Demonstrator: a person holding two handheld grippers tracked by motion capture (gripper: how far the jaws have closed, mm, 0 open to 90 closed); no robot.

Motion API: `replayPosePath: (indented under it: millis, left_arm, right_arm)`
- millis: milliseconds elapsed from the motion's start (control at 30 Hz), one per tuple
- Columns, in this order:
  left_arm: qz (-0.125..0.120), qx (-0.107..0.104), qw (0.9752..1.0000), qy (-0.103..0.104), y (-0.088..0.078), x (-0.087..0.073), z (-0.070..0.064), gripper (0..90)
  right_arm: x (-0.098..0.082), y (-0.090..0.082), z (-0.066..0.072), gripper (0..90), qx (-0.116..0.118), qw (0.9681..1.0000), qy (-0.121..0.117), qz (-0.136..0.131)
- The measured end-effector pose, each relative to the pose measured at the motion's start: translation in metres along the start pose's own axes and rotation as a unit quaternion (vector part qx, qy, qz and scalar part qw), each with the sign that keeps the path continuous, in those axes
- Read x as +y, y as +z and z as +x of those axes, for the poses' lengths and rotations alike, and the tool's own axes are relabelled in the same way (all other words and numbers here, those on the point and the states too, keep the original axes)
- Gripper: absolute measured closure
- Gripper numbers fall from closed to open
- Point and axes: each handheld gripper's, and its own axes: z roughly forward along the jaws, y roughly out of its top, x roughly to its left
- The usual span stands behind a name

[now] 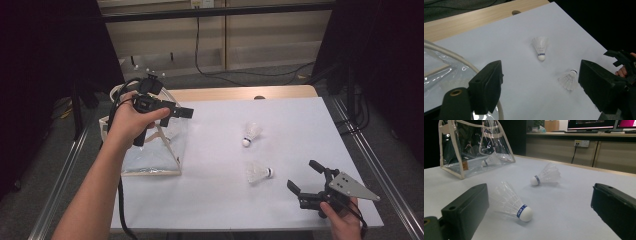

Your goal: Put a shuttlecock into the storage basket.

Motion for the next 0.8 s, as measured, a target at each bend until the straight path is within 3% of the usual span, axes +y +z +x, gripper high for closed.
replayPosePath:
  millis: [400, 800]
  left_arm:
    - [-0.001, -0.019, 0.9998, 0.008, 0.006, -0.001, -0.011, 19.9]
    - [0.007, -0.032, 0.999, 0.03, 0.015, -0.005, -0.022, 18.2]
  right_arm:
    - [0.0, 0.0, 0.0, 1.3, 0.0, 1.0, -0.001, 0.001]
    - [0.0, 0.0, 0.0, 1.3, 0.001, 1.0, -0.001, 0.001]
